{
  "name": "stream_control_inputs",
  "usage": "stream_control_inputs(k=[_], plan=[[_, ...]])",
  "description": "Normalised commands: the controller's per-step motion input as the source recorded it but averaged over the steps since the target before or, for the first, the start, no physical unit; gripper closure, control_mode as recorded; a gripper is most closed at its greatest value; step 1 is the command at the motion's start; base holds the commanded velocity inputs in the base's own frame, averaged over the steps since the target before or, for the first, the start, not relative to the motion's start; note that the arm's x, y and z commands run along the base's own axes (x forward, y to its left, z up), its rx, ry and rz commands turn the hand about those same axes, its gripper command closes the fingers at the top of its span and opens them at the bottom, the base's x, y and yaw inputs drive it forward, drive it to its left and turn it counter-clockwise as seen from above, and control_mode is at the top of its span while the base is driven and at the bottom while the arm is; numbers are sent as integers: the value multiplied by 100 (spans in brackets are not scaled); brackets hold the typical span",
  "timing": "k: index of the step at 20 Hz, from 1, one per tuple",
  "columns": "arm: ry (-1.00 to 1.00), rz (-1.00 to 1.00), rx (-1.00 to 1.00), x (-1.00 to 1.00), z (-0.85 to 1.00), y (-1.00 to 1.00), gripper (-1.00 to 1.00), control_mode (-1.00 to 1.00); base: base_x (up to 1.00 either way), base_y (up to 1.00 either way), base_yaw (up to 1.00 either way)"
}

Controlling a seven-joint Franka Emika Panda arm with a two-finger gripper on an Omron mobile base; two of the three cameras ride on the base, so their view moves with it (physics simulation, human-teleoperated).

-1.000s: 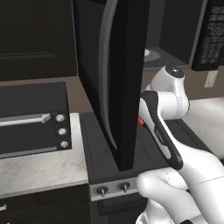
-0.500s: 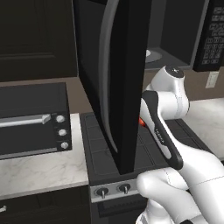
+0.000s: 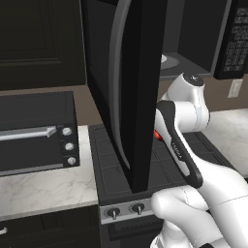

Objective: Transport the fish from the fridge to the microwave and turn on the microwave.

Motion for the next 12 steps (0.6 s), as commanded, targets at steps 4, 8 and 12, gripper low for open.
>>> stream_control_inputs(k=[4,8,12], plan=[[0,0,0,0,0,0,100,100,0,0,0],[0,0,0,0,0,0,100,100,0,0,0],[0,0,0,0,0,0,100,100,0,0,0]])
